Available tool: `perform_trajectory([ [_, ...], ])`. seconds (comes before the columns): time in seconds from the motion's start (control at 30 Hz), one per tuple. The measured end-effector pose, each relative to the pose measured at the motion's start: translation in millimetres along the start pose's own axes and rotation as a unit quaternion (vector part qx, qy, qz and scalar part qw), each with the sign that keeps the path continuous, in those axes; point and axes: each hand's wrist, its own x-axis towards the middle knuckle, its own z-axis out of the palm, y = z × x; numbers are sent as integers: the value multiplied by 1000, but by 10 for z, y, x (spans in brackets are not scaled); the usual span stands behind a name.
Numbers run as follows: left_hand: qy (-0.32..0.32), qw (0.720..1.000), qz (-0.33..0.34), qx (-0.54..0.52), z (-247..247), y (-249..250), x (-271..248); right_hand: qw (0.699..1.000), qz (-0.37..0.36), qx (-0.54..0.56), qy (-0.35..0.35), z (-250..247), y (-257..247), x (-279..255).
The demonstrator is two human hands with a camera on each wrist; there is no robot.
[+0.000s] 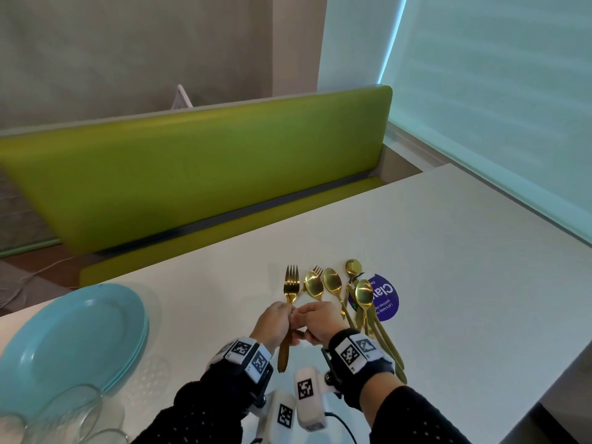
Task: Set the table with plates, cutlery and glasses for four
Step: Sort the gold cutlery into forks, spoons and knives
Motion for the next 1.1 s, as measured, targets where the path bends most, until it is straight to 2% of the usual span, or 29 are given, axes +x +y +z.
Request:
perform_trajectory([
  [0.1, 17, 999, 1, 27, -100, -1, 29, 997, -28, -66, 10, 82, -18, 97],
  [0.17, 57, 997, 7, 52, -183, 0, 69, 997, -34, -72, 3, 123, -49, 153],
  [0.27, 102, 993, 8, 62, -329, 21, 119, 995, -18, -92, 42, 90, -106, 252],
  [0.43, 97, 990, -7, 103, -549, 28, 200, 976, 68, -183, 97, 113, -111, 598],
  [0.5, 95, 988, -1, 119, -588, 22, 250, 972, 76, -188, 117, 178, -53, 733],
  [0.6, 103, 986, 12, 131, -619, 39, 282, 977, 50, -170, 120, 277, -21, 859],
  [0.73, 122, 980, 20, 157, -643, 35, 294, 973, 79, -171, 133, 291, 4, 929],
  [0.93, 119, 984, 13, 129, -663, -15, 328, 976, 93, -171, 96, 249, -70, 782],
  [1.1, 119, 989, 3, 92, -572, 34, 265, 1000, 17, -17, 11, 164, -164, 480],
])
